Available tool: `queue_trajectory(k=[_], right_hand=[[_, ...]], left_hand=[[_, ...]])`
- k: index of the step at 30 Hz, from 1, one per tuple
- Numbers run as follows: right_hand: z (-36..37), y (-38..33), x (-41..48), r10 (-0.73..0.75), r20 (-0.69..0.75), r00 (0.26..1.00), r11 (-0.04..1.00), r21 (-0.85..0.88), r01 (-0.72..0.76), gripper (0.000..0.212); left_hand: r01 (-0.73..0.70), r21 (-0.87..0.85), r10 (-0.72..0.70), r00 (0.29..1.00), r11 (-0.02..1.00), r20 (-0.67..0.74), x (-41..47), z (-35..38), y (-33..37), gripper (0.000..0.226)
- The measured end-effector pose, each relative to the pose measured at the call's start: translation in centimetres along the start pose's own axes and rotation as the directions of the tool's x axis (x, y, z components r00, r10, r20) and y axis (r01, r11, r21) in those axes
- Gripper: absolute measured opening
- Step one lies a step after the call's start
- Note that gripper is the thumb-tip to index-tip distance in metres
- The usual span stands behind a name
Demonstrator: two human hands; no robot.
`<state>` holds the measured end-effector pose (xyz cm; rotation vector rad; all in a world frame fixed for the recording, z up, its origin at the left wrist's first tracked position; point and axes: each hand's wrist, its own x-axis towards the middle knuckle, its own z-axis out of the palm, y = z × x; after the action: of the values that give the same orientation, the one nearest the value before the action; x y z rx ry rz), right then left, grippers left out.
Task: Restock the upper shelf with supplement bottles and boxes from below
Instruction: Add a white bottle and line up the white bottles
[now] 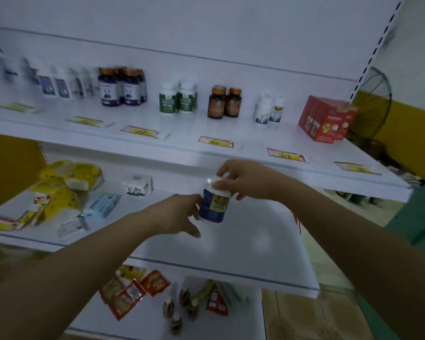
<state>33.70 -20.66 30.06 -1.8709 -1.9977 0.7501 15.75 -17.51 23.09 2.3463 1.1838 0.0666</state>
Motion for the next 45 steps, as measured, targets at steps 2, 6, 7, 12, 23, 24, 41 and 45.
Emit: queue_trajectory(k=[2,6,7,12,23,24,41,45], right_hand=[[-1.8,-1.8,-0.8,-0.024,-0.053,0.998,0.999,-0.022,0.023,0.037],[-4.8,-5.2,-1.8,-0.094,-0.139,0.986,0.993,-0.081,0.083,0.037],[-5.5,-6.0,-1.9,-0.114,-0.156,0.981,0.99,-0.101,0.099,0.039],[-8.1,-9.0,-1.9,-0.207,-0.26,0.943,0.969,-0.187,0.162,0.04],[-8.9,-13.6,2.8,-0.283,-0.259,0.923,0.942,-0.254,0.218,0.042],[-8.5,-14.3,3.6,-0.3,-0.246,0.922,0.937,-0.255,0.237,0.042],[3.5,-33.9,15.7,-0.528,-0.109,0.842,0.841,-0.21,0.499,0.041],[5.4,-37.8,19.3,-0.537,-0.111,0.836,0.829,-0.252,0.499,0.043]], left_hand=[[0.019,0.058,-0.017,0.999,0.998,-0.03,-0.9,-1.7,0.2,0.068],[0.086,0.17,-0.074,0.995,0.982,-0.074,-2.2,-4.9,0.3,0.068],[0.1,0.185,-0.086,0.993,0.978,-0.082,-2.5,-5.7,0.2,0.068],[0.155,0.216,-0.127,0.982,0.964,-0.141,-4.0,-9.9,-0.2,0.066],[0.281,0.171,-0.239,0.943,0.944,-0.232,-6.4,-13.9,-2.8,0.063],[0.306,0.161,-0.263,0.934,0.938,-0.243,-6.8,-14.2,-3.4,0.063],[0.606,0.082,-0.508,0.727,0.792,-0.463,-21.1,-22.7,-21.0,0.059],[0.605,0.042,-0.517,0.712,0.795,-0.476,-21.4,-25.3,-25.4,0.06]])
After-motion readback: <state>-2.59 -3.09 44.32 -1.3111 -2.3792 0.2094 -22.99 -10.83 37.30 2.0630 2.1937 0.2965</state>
